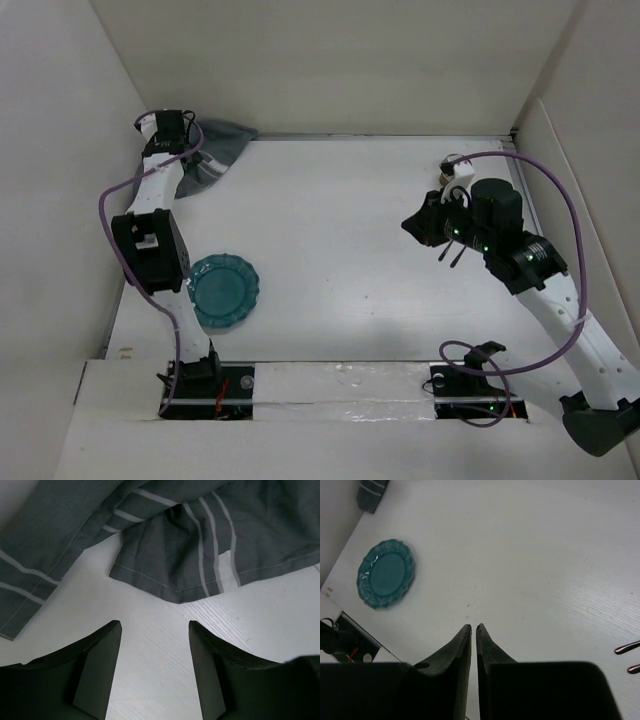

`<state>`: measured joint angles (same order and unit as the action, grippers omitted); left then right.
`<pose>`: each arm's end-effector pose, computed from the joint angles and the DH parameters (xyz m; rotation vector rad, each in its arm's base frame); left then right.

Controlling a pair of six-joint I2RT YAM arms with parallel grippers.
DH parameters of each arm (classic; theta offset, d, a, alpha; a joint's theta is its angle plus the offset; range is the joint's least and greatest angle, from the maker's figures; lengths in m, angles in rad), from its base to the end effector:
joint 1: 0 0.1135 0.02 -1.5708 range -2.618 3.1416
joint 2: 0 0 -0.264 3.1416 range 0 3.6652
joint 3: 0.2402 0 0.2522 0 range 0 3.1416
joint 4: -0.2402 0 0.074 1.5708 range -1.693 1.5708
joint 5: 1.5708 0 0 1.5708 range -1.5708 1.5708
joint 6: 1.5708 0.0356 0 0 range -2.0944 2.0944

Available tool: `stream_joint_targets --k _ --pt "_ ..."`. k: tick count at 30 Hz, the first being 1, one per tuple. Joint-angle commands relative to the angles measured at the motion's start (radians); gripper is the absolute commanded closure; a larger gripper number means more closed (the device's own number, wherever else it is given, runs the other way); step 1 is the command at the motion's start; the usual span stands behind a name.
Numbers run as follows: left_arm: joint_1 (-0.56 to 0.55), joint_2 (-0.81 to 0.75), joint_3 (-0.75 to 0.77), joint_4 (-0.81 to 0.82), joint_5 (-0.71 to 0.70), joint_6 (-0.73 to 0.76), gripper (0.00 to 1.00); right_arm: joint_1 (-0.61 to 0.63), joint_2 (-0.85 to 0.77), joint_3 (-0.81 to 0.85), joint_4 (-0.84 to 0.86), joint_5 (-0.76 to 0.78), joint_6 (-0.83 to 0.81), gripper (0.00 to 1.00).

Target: Set the dinner table for one person

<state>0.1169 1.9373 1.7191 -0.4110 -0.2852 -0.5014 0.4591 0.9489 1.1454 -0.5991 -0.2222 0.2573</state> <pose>0.4499 0.0629 0.3019 -0.8100 2.0158 0.0946 0.1711 0.0933 0.3921 -0.3520 1.9966 0.6798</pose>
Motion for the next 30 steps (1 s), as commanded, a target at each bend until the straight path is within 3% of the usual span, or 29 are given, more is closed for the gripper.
stream_joint_targets --k 1,4,6,17,19,20,21,24,30 --pt "0.006 0.064 0.088 -0.051 0.001 -0.028 0.47 -0.004 0.02 0.01 0.042 -0.032 -0.023 0.77" --pt "0.056 0.12 0.096 -0.026 0.012 -0.06 0.46 -0.004 0.047 0.03 0.021 -0.046 -0.044 0.61" --pt "0.082 0.158 0.105 -0.006 0.059 -0.08 0.45 -0.004 0.056 0.031 0.013 -0.051 -0.049 0.55" --pt "0.101 0.379 0.249 -0.091 0.083 -0.045 0.47 -0.004 0.109 0.065 0.012 -0.074 -0.027 0.54" --pt "0.101 0.405 0.249 -0.089 0.122 -0.048 0.52 0.007 0.116 0.074 0.01 -0.068 -0.024 0.54" --pt "0.101 0.411 0.235 -0.072 0.156 -0.052 0.67 0.016 0.117 0.086 0.01 -0.059 -0.023 0.54" --pt "0.101 0.411 0.235 -0.072 0.156 -0.052 0.67 0.016 0.117 0.086 0.007 -0.059 -0.023 0.54" --pt "0.089 0.402 0.212 -0.043 0.233 -0.055 1.0 0.016 0.123 0.099 0.005 -0.049 -0.023 0.54" --pt "-0.11 0.324 0.162 0.06 0.368 -0.035 1.0 0.026 0.146 0.106 0.031 -0.043 -0.018 0.55"
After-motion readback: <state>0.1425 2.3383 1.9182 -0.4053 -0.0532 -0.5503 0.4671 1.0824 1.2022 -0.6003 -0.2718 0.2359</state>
